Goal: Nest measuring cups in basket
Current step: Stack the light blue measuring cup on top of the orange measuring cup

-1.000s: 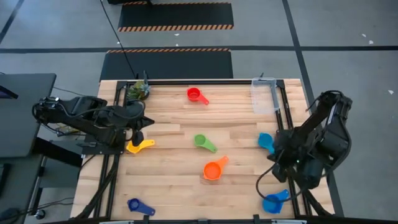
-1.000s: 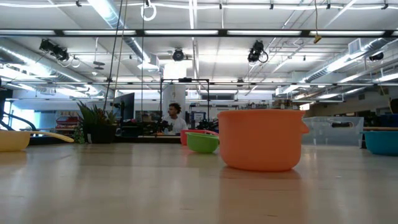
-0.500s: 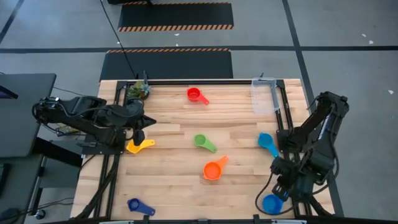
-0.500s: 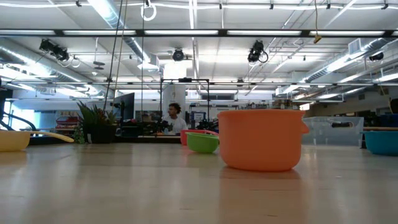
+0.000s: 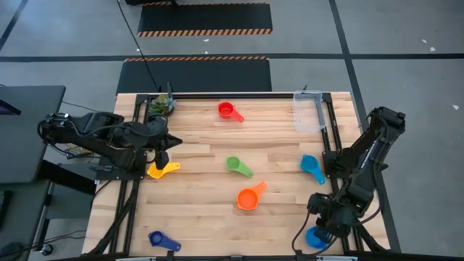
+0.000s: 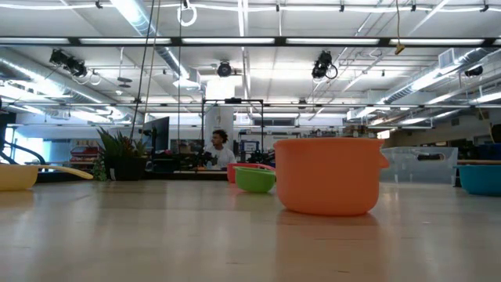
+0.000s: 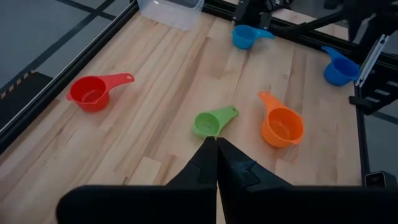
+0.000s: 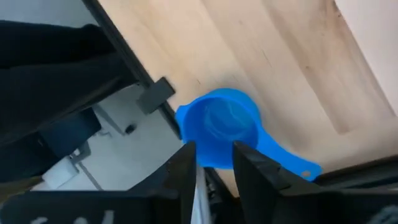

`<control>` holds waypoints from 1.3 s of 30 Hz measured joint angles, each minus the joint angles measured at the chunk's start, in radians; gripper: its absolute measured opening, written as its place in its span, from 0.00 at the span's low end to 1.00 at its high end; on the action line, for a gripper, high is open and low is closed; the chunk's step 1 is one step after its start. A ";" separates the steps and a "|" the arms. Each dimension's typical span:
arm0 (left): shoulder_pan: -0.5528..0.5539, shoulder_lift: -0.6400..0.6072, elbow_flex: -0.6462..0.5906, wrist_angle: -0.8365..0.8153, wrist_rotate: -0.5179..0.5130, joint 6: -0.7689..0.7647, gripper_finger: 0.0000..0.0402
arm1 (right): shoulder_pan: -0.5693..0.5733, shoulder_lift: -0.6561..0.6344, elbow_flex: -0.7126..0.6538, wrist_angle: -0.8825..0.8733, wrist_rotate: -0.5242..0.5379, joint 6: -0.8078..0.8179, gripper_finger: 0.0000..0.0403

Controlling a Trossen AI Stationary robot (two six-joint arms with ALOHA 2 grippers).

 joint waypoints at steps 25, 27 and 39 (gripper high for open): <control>0.029 0.000 0.000 0.000 -0.018 0.051 0.01 | -0.036 0.000 -0.285 0.305 -0.088 -0.394 0.29; 0.034 0.000 0.000 -0.001 -0.018 0.051 0.01 | -0.036 0.000 -0.293 0.324 -0.087 -0.413 0.29; 0.038 0.000 0.000 0.000 -0.016 0.050 0.01 | -0.036 0.000 -0.381 0.450 -0.109 -0.448 0.29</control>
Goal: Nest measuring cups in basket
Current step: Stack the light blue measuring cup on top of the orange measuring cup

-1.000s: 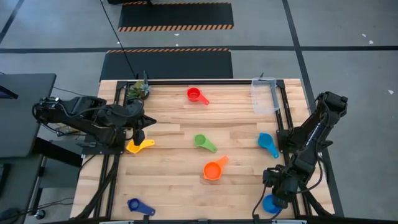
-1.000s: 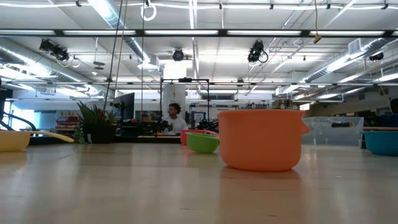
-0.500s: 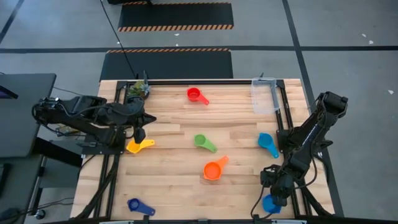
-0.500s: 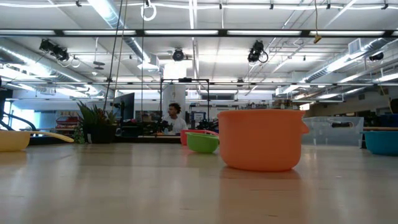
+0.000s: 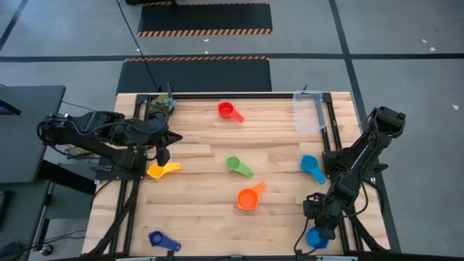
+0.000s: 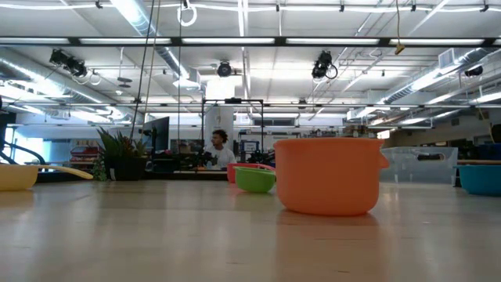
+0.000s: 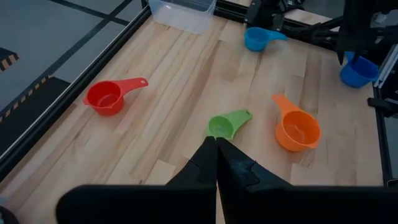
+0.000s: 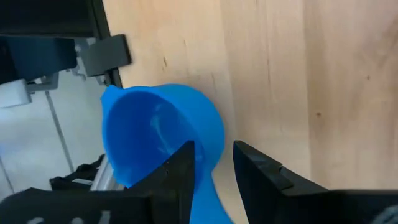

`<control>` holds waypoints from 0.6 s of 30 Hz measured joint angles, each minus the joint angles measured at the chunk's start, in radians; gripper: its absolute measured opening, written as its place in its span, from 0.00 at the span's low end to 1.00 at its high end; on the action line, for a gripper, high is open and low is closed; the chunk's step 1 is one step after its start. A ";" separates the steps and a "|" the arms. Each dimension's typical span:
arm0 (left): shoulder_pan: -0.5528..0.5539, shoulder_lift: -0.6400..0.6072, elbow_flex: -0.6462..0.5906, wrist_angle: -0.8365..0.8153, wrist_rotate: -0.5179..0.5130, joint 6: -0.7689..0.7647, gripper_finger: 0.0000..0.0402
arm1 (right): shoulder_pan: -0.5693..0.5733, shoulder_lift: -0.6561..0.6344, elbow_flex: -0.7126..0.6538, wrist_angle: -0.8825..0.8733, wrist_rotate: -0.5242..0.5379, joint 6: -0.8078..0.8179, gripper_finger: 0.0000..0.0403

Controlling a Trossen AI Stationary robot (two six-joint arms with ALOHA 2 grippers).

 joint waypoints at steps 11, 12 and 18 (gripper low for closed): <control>0.000 0.000 0.000 0.023 0.000 -0.007 0.01 | -0.006 0.000 -0.102 0.144 0.086 -0.018 0.23; 0.000 0.000 0.000 0.023 0.000 -0.007 0.01 | -0.009 0.000 -0.105 0.144 0.095 -0.019 0.20; 0.000 0.000 0.000 0.023 0.000 -0.007 0.01 | -0.043 0.000 -0.107 0.151 0.178 -0.012 0.03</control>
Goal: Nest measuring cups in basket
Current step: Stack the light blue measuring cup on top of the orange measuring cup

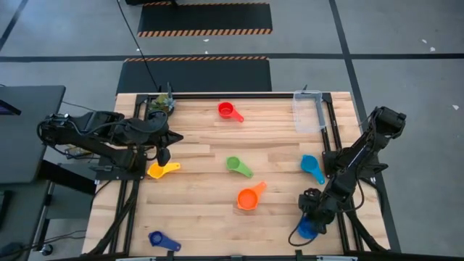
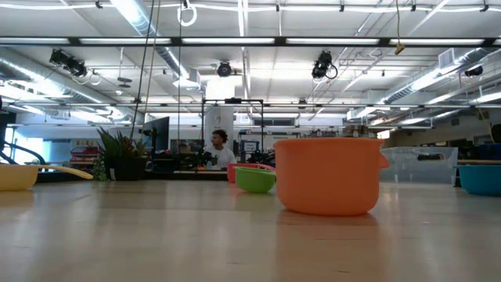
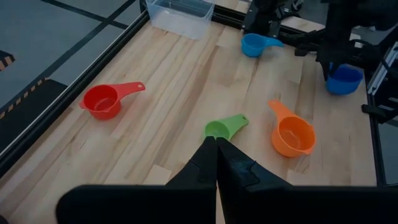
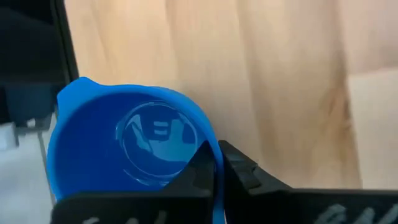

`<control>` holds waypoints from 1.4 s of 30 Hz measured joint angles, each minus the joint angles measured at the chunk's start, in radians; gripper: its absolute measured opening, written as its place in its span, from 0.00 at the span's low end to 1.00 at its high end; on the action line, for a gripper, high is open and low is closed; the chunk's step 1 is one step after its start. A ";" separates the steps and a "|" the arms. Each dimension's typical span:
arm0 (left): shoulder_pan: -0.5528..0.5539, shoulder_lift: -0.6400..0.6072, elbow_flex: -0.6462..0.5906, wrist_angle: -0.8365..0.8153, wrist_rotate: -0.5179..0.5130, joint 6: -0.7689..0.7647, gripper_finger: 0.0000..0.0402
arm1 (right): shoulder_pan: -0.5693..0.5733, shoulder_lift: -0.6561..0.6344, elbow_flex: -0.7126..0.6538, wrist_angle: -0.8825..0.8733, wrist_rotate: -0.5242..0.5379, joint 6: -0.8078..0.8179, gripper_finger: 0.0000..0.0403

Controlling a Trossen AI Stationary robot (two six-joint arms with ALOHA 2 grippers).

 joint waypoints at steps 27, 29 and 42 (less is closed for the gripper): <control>0.000 0.000 0.000 -0.003 -0.002 -0.001 0.01 | -0.765 0.240 0.757 -0.762 -0.279 -1.091 0.02; 0.000 0.000 0.000 -0.003 -0.002 -0.001 0.01 | -0.794 0.307 0.840 -0.784 -0.278 -1.153 0.02; 0.000 0.000 0.000 -0.003 -0.002 -0.002 0.01 | -0.816 0.632 1.178 -0.856 -0.341 -1.252 0.02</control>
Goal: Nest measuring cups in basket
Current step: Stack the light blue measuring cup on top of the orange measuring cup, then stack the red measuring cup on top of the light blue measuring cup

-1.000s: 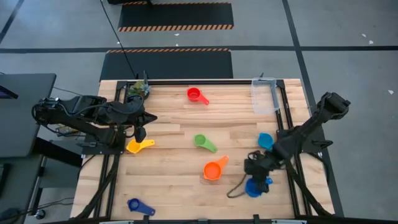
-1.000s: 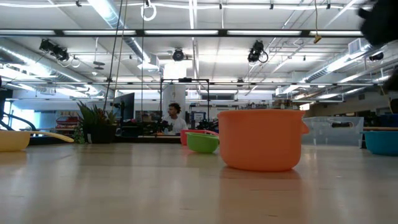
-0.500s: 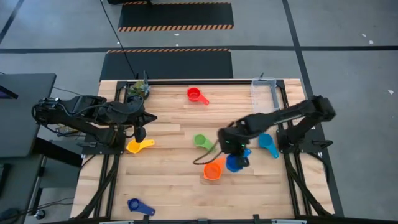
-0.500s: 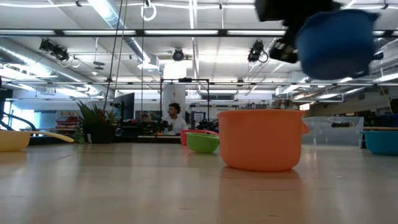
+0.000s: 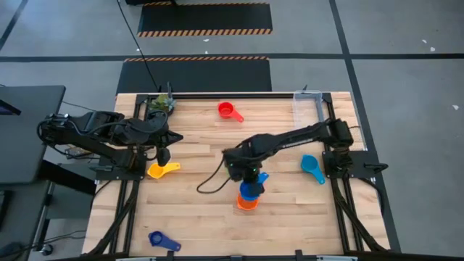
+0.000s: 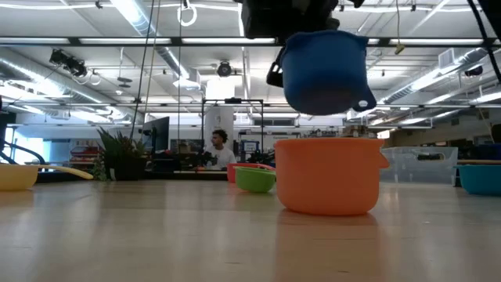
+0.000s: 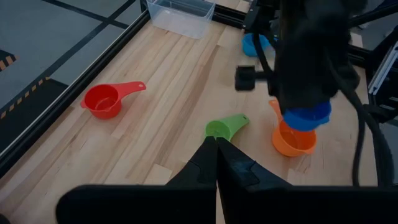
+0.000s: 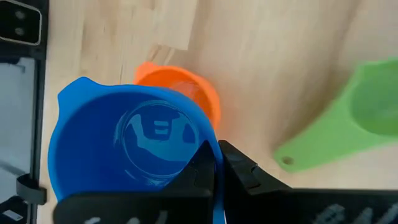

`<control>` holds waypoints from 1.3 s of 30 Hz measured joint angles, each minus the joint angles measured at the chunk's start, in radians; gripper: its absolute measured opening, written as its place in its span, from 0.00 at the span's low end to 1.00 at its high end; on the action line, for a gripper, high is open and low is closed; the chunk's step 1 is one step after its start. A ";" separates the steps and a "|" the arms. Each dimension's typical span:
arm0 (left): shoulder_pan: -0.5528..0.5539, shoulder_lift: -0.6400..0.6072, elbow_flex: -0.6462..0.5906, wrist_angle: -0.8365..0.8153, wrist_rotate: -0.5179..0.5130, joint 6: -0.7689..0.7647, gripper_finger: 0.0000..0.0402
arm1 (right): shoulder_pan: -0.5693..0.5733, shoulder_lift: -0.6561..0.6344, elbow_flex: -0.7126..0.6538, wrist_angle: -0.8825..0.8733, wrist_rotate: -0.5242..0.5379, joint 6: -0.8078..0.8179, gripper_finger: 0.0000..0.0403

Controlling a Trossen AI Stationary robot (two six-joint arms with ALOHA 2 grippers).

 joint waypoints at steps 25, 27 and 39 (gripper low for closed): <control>0.000 0.000 0.000 0.001 0.000 0.039 0.01 | 0.051 0.053 0.001 0.075 0.024 0.062 0.23; 0.000 0.000 0.000 0.001 0.000 0.039 0.01 | 0.051 0.050 0.001 0.075 0.023 0.066 0.24; 0.000 -0.007 0.000 -0.019 -0.003 0.038 0.01 | 0.018 0.030 0.028 -0.048 0.027 0.131 0.15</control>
